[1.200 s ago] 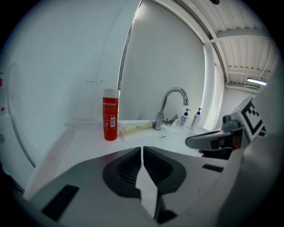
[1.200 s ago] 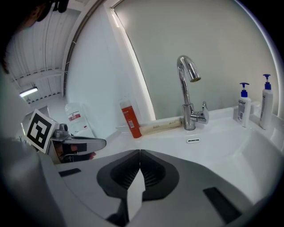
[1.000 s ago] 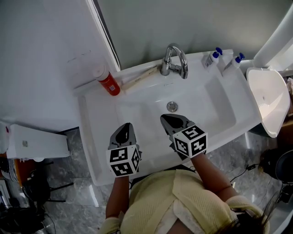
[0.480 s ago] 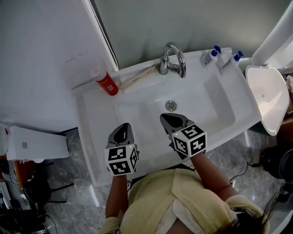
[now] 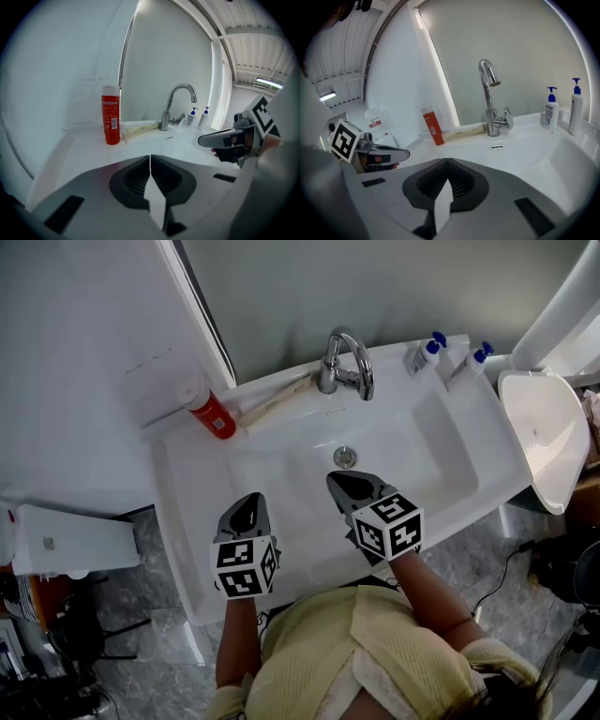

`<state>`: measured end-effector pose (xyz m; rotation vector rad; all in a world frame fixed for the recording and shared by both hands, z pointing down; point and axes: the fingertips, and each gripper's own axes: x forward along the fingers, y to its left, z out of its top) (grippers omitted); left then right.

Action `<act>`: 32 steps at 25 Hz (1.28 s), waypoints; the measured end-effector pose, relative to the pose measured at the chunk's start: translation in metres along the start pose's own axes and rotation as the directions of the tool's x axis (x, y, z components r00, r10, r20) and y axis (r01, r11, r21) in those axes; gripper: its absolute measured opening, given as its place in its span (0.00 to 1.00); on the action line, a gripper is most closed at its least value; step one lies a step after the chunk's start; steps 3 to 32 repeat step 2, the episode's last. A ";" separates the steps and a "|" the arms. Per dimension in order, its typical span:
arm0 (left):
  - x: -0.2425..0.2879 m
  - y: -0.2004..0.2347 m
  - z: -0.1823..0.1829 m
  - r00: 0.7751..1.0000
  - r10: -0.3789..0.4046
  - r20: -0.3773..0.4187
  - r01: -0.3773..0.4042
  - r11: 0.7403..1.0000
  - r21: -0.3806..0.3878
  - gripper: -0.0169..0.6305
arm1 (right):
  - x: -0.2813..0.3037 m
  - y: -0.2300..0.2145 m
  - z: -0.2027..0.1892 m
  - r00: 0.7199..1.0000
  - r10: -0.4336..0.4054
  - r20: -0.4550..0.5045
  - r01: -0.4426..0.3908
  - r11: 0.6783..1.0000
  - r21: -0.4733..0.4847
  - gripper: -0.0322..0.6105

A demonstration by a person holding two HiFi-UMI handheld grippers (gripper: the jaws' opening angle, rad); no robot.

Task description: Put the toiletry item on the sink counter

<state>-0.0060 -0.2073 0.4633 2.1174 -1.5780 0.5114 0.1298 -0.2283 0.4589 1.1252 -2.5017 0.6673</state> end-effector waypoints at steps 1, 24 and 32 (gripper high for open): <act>0.001 -0.001 0.000 1.000 -0.001 0.000 0.001 1.000 0.004 0.09 | 0.000 -0.001 0.000 1.000 0.001 0.000 -0.001 1.000 0.001 0.09; 0.001 -0.001 0.001 1.000 -0.003 0.001 0.003 1.000 0.008 0.09 | 0.000 -0.001 0.001 1.000 0.001 -0.001 -0.001 1.000 0.001 0.09; 0.001 -0.001 0.001 1.000 -0.003 0.001 0.003 1.000 0.008 0.09 | 0.000 -0.001 0.001 1.000 0.001 -0.001 -0.001 1.000 0.001 0.09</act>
